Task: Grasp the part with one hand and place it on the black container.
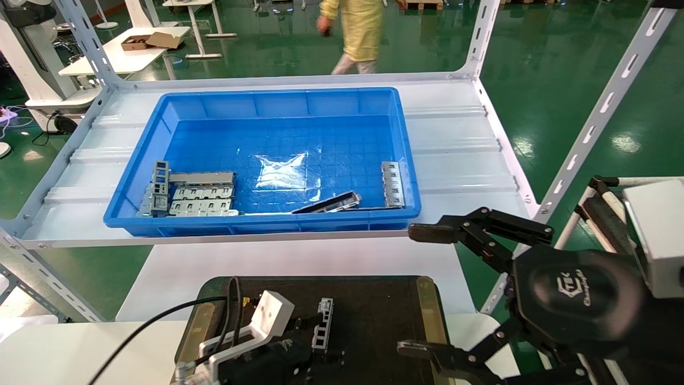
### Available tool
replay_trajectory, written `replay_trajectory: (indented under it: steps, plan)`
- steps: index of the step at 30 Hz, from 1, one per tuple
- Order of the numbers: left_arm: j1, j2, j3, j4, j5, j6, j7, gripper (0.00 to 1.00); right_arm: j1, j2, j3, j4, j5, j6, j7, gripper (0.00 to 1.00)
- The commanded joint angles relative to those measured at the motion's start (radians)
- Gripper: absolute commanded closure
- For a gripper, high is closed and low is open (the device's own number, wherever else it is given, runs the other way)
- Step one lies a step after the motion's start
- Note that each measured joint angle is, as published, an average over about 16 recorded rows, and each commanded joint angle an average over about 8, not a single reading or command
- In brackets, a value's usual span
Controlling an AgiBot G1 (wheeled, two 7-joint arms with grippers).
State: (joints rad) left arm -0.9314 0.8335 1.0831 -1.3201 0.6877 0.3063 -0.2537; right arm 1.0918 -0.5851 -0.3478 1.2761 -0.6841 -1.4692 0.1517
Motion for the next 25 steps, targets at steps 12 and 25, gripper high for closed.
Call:
replay_trajectory:
  steps: [12,25]
  plan:
    - [0.006,-0.140,-0.140,0.037,-0.076,0.367,0.167,0.00,0.000,0.000,0.000,0.000,0.000,0.000,0.000,0.00]
    - [-0.015,-0.223,-0.195,0.017,-0.145,0.520,0.196,0.00,0.000,0.000,0.000,0.000,0.000,0.000,0.000,0.00]
